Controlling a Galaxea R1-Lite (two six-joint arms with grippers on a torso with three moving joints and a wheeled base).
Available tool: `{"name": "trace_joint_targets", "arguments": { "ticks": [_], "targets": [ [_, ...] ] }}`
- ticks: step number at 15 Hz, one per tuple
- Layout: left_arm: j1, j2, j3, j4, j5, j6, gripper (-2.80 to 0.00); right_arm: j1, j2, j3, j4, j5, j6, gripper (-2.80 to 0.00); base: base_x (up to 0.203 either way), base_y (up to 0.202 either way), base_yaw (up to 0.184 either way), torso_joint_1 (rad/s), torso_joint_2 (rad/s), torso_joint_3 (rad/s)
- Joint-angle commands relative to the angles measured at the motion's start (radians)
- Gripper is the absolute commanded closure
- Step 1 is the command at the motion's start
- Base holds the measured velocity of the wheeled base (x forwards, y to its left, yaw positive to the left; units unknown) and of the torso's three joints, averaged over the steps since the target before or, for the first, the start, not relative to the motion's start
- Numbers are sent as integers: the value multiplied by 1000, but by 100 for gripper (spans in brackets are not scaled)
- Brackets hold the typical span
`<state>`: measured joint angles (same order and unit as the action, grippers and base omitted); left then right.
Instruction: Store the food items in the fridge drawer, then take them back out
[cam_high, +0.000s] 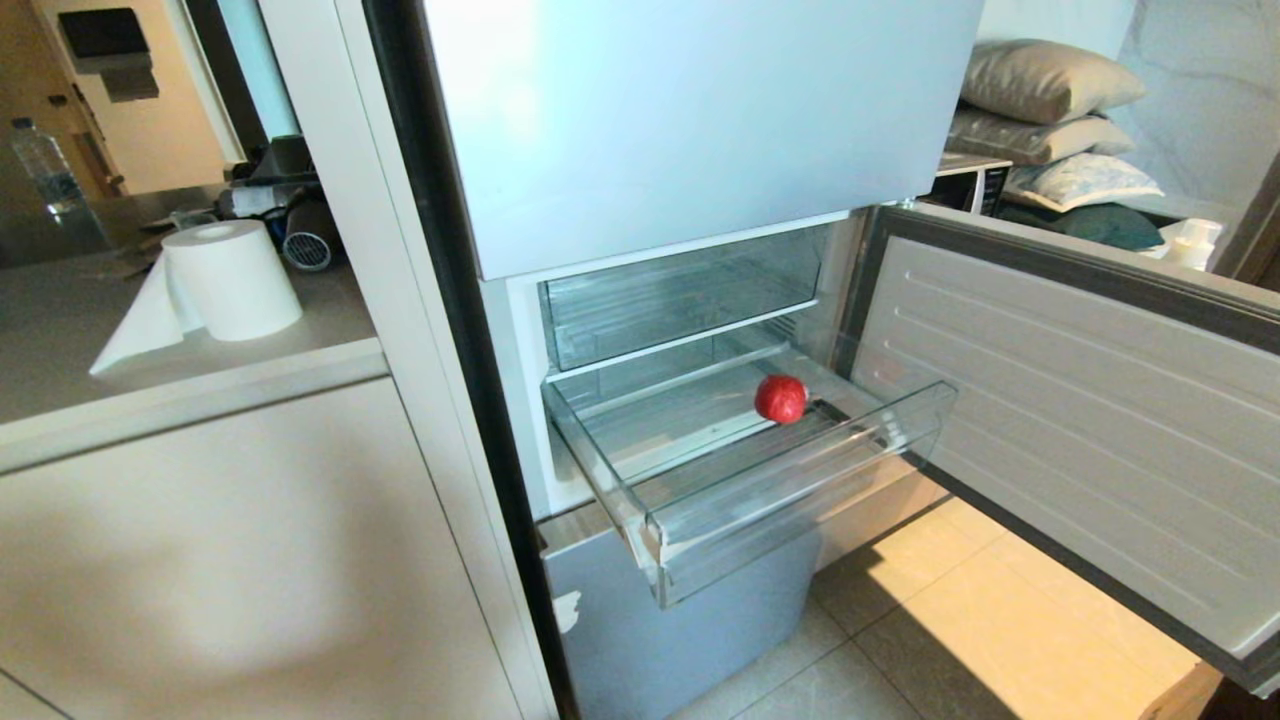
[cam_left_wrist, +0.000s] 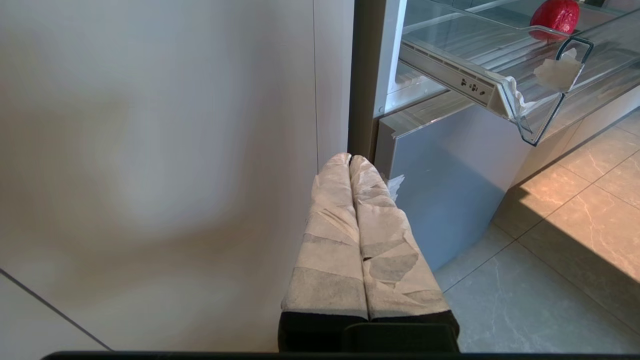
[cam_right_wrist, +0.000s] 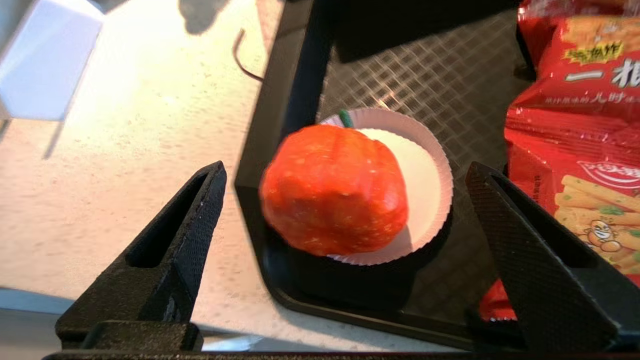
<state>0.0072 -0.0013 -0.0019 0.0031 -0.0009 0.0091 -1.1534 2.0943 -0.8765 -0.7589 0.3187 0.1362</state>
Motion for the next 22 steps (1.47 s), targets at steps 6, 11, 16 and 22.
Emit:
{"name": "trace_joint_targets", "arguments": {
  "ticks": [6,11,16,22],
  "targets": [
    [0,1,0,0,-1,0,0,32,83,-36,-5,2,2,-280,0,0,0,0,0,0],
    [0,1,-1,0,0,0,0,37,111,-58,-5,2,1,-280,0,0,0,0,0,0],
    [0,1,0,0,-1,0,0,41,154,-80,-3,2,2,-280,0,0,0,0,0,0],
    [0,1,0,0,1,0,0,40,158,-93,-2,2,3,-280,0,0,0,0,0,0]
  ]
}}
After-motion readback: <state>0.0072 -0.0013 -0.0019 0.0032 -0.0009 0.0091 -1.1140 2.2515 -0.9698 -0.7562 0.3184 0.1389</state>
